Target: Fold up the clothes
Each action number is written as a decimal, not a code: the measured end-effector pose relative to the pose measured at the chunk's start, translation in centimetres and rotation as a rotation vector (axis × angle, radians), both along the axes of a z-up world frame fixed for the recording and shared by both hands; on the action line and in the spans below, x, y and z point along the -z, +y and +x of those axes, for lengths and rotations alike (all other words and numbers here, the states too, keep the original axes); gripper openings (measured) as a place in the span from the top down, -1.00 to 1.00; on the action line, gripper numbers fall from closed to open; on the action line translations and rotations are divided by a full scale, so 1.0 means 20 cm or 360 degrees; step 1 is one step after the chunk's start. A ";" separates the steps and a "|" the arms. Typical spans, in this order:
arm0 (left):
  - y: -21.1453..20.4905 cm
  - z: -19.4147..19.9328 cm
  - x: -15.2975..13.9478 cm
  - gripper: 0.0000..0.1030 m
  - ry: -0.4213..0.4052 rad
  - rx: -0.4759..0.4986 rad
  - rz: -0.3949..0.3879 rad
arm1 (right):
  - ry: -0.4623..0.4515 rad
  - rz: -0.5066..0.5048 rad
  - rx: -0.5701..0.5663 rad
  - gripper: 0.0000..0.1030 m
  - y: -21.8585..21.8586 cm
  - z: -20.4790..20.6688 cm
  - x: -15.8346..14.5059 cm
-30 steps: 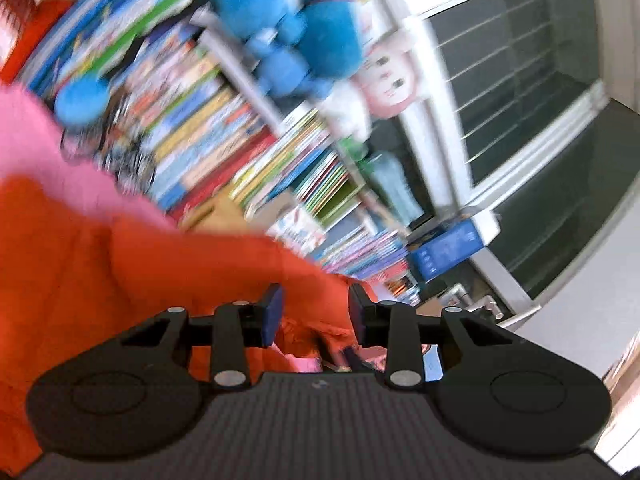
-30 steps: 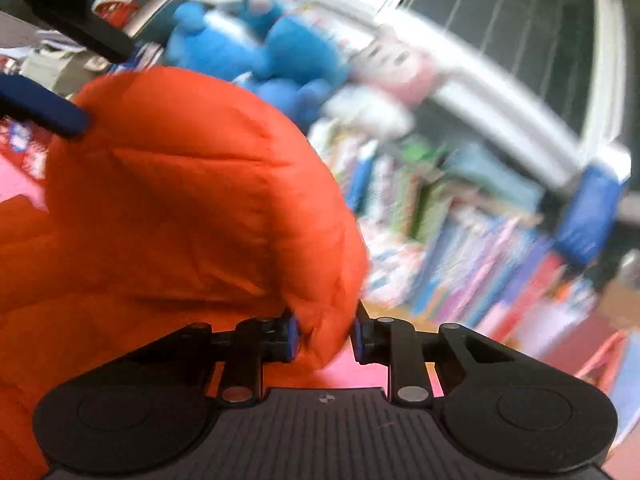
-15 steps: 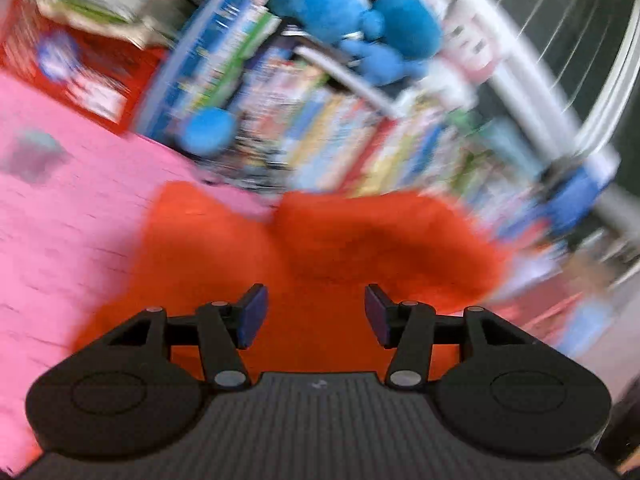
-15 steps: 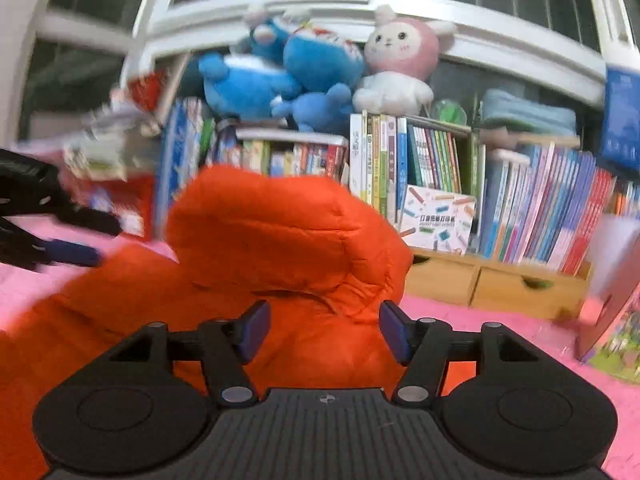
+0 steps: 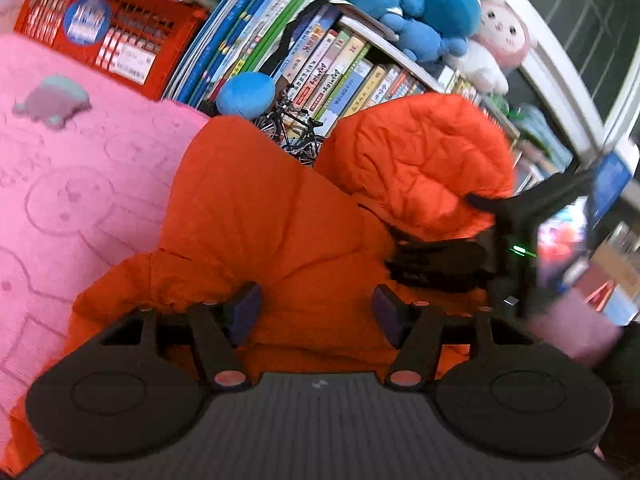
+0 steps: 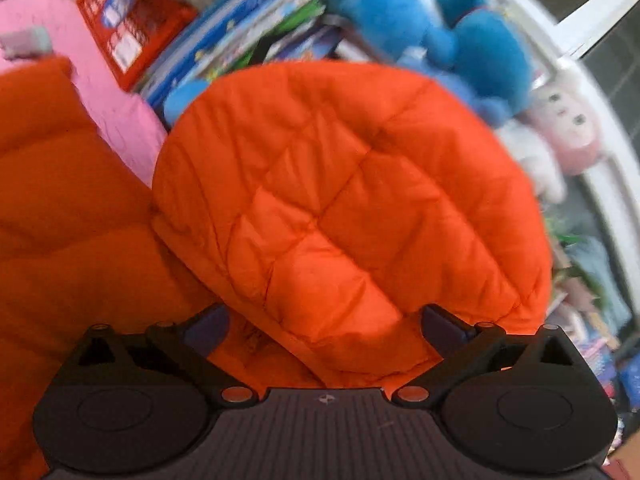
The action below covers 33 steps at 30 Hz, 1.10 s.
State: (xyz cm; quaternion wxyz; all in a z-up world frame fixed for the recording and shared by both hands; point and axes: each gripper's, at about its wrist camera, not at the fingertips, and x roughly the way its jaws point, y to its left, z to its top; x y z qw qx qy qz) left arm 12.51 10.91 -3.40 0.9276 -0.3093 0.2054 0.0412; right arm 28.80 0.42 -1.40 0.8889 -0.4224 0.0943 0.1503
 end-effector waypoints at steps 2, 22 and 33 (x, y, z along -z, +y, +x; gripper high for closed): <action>0.02 0.00 0.01 -0.18 -0.0015 0.0007 -0.0052 | 0.0067 -0.0003 0.0019 -0.58 0.03 0.09 0.01; 0.01 0.00 0.01 -0.32 -0.0033 0.0034 -0.0062 | 0.0240 -0.0165 -0.0054 -0.16 0.01 0.15 0.06; 0.01 0.00 0.02 -0.40 -0.0036 0.0055 -0.0092 | -0.0211 -0.0044 0.0027 0.85 0.09 0.21 0.07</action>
